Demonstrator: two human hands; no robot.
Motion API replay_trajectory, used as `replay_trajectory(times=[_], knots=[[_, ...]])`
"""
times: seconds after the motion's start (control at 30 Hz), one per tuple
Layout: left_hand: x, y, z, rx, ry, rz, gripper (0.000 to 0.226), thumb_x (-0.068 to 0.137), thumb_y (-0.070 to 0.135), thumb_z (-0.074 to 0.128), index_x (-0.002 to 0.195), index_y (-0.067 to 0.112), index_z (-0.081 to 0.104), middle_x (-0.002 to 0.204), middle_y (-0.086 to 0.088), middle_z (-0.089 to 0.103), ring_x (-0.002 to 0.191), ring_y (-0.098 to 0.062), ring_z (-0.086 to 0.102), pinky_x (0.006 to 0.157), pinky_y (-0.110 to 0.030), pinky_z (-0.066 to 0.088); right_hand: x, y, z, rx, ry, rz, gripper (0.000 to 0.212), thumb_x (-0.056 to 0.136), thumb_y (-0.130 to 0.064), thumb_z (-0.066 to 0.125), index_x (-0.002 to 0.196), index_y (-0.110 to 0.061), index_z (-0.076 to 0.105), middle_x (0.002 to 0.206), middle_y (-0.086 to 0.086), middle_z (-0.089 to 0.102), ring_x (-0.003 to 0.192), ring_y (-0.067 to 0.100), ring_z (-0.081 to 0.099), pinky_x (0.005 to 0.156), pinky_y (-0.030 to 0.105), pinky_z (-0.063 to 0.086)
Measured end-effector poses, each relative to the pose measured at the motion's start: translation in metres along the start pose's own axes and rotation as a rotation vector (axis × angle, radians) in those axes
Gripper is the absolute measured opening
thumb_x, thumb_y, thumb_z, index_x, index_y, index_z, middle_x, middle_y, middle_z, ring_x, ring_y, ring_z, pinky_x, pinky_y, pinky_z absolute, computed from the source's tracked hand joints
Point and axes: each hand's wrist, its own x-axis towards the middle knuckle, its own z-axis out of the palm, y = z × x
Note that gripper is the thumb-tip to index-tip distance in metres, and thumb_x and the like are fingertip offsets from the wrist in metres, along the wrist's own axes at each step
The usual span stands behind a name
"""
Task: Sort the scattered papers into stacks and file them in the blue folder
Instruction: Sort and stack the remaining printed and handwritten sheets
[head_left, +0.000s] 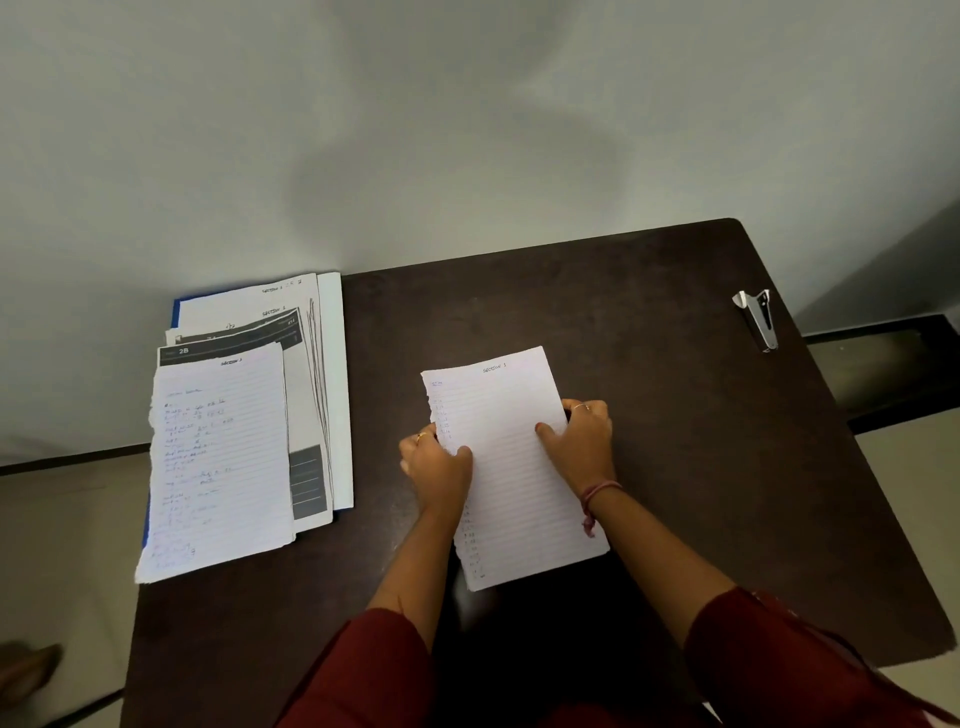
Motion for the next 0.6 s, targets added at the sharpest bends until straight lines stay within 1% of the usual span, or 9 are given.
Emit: replay_trajectory(times=[0.07, 0.13, 0.23, 0.3, 0.4, 0.5, 0.6], knots=[[-0.001, 0.005, 0.001, 0.018, -0.006, -0.013, 0.046, 0.083, 0.007, 0.061, 0.128, 0.005, 0.050, 0.131, -0.014, 0.039, 0.121, -0.031, 0.042, 0.098, -0.044, 0.045, 0.000, -0.002, 0.001, -0.043, -0.024, 0.016, 0.051, 0.085, -0.030, 0.069, 0.127, -0.007, 0.051, 0.130, 0.011, 0.042, 0.118, 0.024, 0.043, 0.097, 0.031, 0.042], [0.001, 0.009, 0.002, 0.016, -0.003, -0.056, 0.053, 0.083, 0.005, 0.065, 0.131, 0.005, 0.045, 0.132, -0.015, 0.038, 0.121, -0.032, 0.043, 0.098, -0.043, 0.044, 0.001, -0.005, 0.001, -0.052, -0.041, 0.023, 0.061, 0.083, -0.030, 0.071, 0.133, -0.007, 0.045, 0.133, 0.011, 0.039, 0.121, 0.025, 0.041, 0.099, 0.032, 0.042], [0.007, 0.010, 0.005, -0.015, -0.004, -0.118, 0.069, 0.077, 0.004, 0.068, 0.139, 0.005, 0.038, 0.134, -0.017, 0.040, 0.121, -0.033, 0.045, 0.101, -0.047, 0.045, 0.004, -0.006, 0.000, -0.047, -0.048, 0.026, 0.066, 0.081, -0.028, 0.074, 0.135, -0.006, 0.043, 0.133, 0.012, 0.039, 0.121, 0.026, 0.042, 0.100, 0.034, 0.042], [0.011, 0.009, 0.007, -0.038, -0.009, -0.140, 0.072, 0.073, 0.004, 0.068, 0.139, 0.007, 0.038, 0.131, -0.014, 0.047, 0.121, -0.032, 0.047, 0.100, -0.050, 0.045, 0.006, -0.007, 0.000, -0.045, -0.050, 0.023, 0.065, 0.080, -0.027, 0.075, 0.133, -0.006, 0.045, 0.132, 0.013, 0.040, 0.118, 0.027, 0.046, 0.100, 0.034, 0.045], [0.011, 0.011, 0.007, 0.011, 0.010, -0.163, 0.059, 0.074, 0.009, 0.069, 0.128, 0.011, 0.047, 0.125, -0.009, 0.056, 0.120, -0.030, 0.049, 0.099, -0.049, 0.045, 0.007, -0.008, 0.000, -0.035, -0.053, 0.007, 0.061, 0.078, -0.024, 0.077, 0.128, -0.005, 0.048, 0.128, 0.014, 0.042, 0.112, 0.026, 0.052, 0.098, 0.034, 0.047], [0.011, 0.012, 0.005, 0.051, 0.013, -0.177, 0.047, 0.076, 0.011, 0.069, 0.120, 0.011, 0.054, 0.122, -0.008, 0.058, 0.119, -0.030, 0.048, 0.100, -0.046, 0.042, 0.008, -0.007, -0.001, -0.026, -0.058, 0.001, 0.059, 0.076, -0.022, 0.078, 0.125, -0.005, 0.049, 0.126, 0.014, 0.043, 0.107, 0.026, 0.055, 0.095, 0.031, 0.048], [0.012, 0.011, 0.004, 0.049, 0.002, -0.194, 0.041, 0.075, 0.014, 0.071, 0.114, 0.014, 0.058, 0.124, -0.009, 0.056, 0.116, -0.029, 0.049, 0.099, -0.047, 0.044, 0.011, -0.007, -0.002, 0.017, -0.077, 0.031, 0.061, 0.074, -0.020, 0.080, 0.124, -0.005, 0.048, 0.125, 0.015, 0.048, 0.107, 0.027, 0.056, 0.093, 0.033, 0.049]])
